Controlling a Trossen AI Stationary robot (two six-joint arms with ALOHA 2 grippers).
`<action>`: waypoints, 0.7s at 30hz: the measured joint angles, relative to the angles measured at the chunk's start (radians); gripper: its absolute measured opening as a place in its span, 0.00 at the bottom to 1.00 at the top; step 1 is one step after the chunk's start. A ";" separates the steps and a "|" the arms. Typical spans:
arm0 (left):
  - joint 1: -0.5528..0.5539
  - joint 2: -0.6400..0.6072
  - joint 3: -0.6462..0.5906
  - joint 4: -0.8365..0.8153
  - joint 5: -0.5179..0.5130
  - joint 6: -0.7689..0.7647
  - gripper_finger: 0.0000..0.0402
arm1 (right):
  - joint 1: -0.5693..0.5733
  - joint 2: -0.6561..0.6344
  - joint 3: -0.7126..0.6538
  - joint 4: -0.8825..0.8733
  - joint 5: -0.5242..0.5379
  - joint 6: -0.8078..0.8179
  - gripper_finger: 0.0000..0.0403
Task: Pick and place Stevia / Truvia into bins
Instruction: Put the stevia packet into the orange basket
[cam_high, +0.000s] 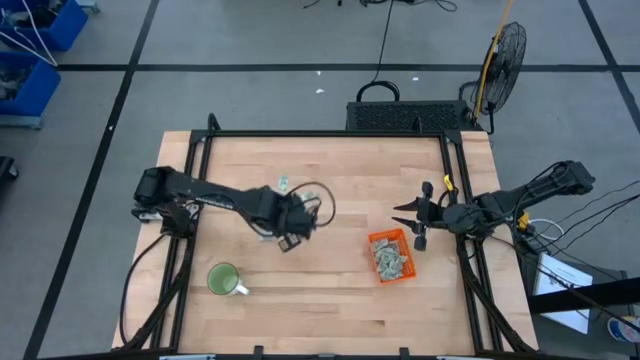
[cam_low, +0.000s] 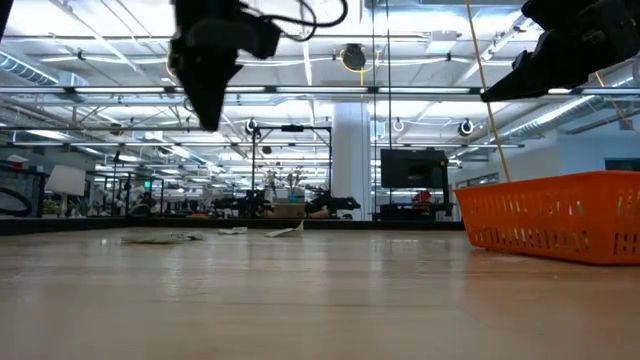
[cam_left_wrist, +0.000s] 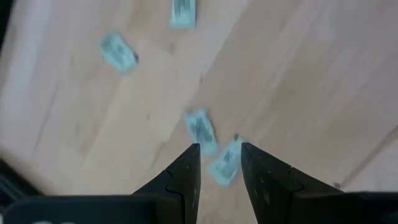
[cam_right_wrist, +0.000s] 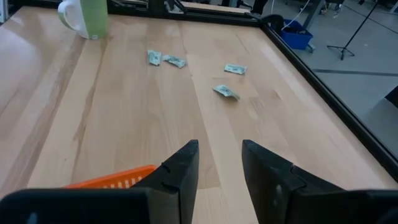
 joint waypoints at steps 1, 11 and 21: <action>-0.014 0.000 -0.025 0.001 0.008 -0.014 0.30 | 0.000 0.000 0.000 -0.001 0.000 0.000 0.29; -0.107 0.002 -0.325 0.311 0.105 -0.094 0.30 | 0.000 0.000 0.000 -0.022 0.000 0.000 0.29; -0.080 0.002 -0.458 0.396 0.104 -0.126 0.30 | 0.000 0.000 0.000 -0.017 0.001 -0.027 0.29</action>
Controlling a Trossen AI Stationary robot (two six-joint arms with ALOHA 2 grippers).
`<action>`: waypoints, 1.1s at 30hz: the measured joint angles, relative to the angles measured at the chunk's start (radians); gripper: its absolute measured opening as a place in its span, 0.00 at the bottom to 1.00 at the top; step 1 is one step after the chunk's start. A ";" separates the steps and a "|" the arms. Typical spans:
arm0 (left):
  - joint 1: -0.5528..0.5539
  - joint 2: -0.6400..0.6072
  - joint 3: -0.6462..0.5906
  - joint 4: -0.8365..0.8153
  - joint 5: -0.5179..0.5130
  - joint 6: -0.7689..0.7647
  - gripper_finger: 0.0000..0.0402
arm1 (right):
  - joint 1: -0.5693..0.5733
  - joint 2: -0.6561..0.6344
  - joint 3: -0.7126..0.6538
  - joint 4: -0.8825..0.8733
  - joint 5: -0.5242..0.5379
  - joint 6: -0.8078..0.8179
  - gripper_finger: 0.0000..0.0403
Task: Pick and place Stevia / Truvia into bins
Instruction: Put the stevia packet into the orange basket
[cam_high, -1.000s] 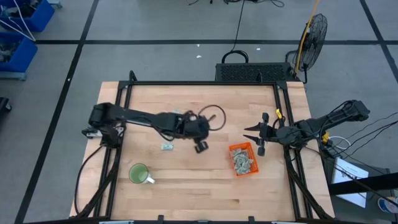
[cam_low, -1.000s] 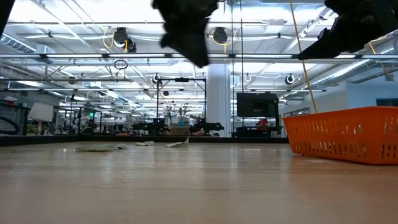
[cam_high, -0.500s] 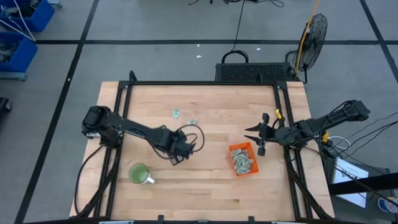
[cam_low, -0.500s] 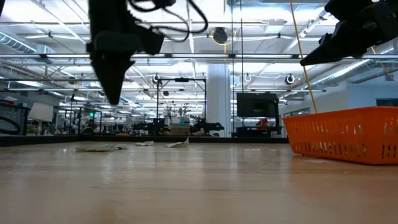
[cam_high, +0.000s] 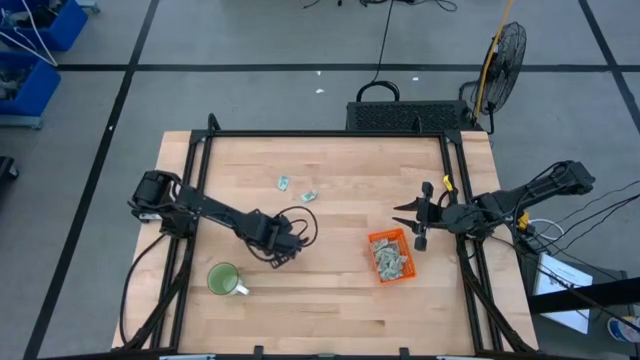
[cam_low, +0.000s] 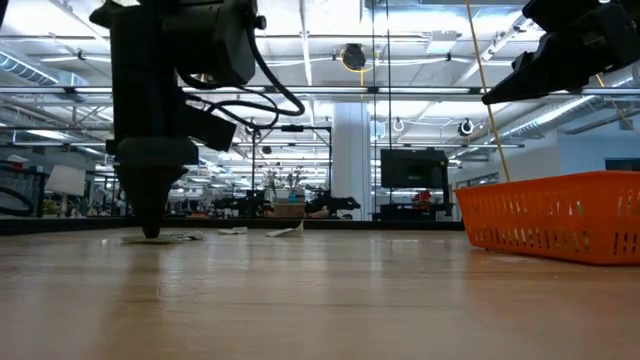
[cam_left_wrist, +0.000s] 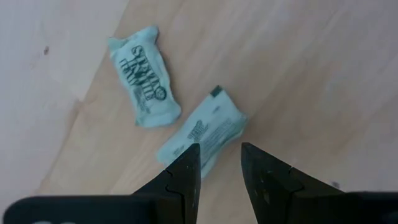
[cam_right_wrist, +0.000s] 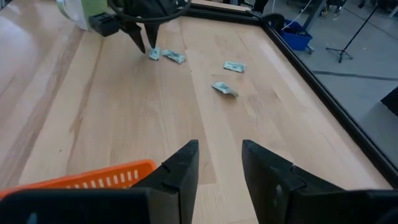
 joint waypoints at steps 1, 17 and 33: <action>0.004 0.000 -0.007 0.018 0.000 0.002 0.30 | 0.000 0.000 0.000 0.000 0.000 -0.007 0.29; 0.042 -0.004 -0.067 0.193 0.056 -0.052 0.04 | 0.000 0.000 0.000 0.004 0.002 -0.011 0.29; 0.026 0.015 0.219 0.953 -0.015 0.221 0.01 | 0.000 0.000 0.000 0.075 0.003 -0.049 0.29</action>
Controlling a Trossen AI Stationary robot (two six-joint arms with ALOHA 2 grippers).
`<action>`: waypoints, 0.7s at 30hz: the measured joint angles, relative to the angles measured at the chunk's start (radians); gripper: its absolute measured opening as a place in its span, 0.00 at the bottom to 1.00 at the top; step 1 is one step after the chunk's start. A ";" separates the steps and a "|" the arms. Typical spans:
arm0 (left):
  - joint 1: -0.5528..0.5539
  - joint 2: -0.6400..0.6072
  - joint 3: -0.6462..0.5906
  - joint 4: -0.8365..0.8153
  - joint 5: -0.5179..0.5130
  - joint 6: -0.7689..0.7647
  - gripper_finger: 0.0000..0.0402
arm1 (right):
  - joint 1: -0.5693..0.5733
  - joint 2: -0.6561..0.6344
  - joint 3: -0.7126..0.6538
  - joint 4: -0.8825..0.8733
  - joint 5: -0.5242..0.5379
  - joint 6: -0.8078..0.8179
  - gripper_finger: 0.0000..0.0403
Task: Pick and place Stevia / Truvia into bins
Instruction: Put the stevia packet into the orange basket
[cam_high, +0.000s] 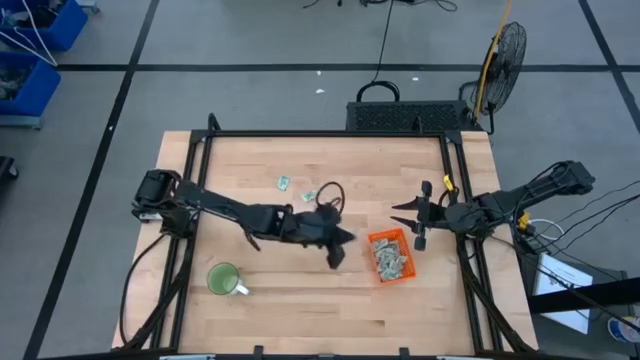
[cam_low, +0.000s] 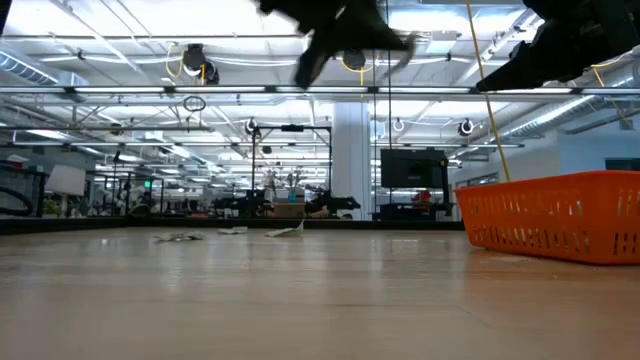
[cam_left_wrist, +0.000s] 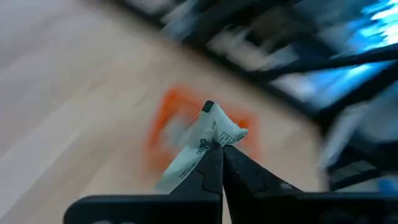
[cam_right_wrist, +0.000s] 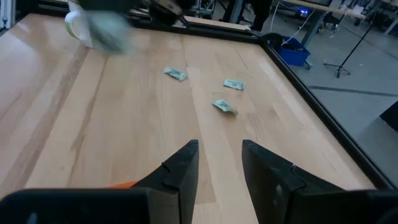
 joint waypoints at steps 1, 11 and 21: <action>-0.006 0.011 0.013 0.056 0.012 0.037 0.01 | 0.000 0.000 0.000 0.001 0.000 -0.009 0.29; -0.007 0.310 0.249 0.133 0.020 0.223 0.01 | 0.000 0.000 0.000 0.046 0.000 -0.034 0.29; 0.037 0.558 0.438 0.151 0.223 0.100 0.01 | 0.000 -0.002 0.000 0.041 0.000 -0.056 0.29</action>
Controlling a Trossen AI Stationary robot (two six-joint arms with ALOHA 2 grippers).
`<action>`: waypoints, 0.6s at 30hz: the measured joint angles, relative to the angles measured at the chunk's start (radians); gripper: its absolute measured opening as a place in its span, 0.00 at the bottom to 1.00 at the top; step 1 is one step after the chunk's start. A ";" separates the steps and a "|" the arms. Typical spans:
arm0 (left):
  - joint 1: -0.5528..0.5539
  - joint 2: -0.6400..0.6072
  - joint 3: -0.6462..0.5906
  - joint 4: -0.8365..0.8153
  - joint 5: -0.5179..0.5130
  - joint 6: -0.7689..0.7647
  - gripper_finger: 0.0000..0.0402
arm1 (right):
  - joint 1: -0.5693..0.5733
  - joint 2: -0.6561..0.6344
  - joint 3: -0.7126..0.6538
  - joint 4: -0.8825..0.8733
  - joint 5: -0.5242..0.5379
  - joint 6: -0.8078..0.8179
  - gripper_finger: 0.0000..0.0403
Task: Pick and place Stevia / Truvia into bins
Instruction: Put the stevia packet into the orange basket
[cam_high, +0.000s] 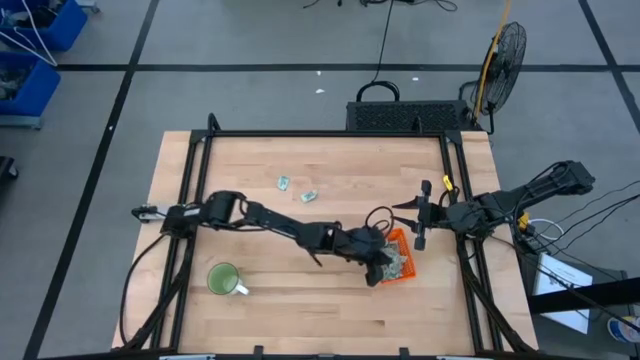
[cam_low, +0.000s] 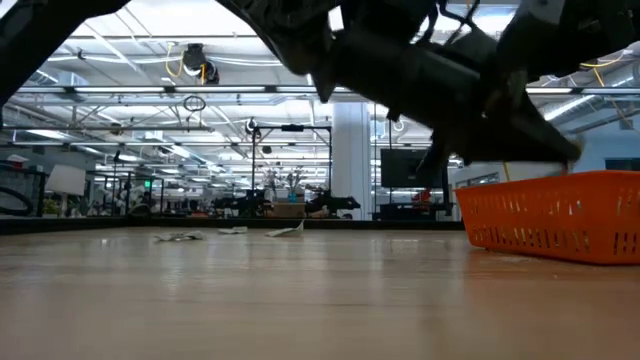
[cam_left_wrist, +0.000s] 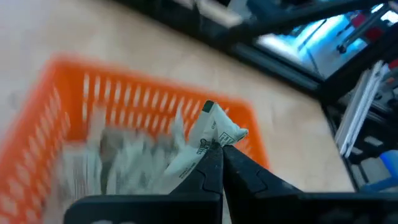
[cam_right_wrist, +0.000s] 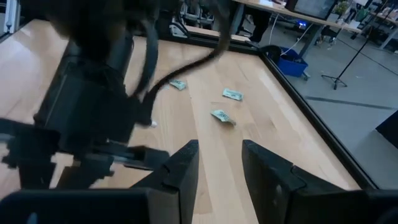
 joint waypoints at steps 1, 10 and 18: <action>0.000 0.012 0.000 -0.003 0.000 -0.015 0.02 | 0.000 0.000 0.000 0.000 0.000 0.000 0.29; 0.006 0.003 0.002 -0.006 0.007 0.020 0.15 | 0.000 0.000 0.000 -0.004 0.000 -0.003 0.29; 0.031 -0.165 0.002 -0.231 0.134 0.060 0.19 | 0.000 0.000 0.000 -0.008 -0.001 0.012 0.29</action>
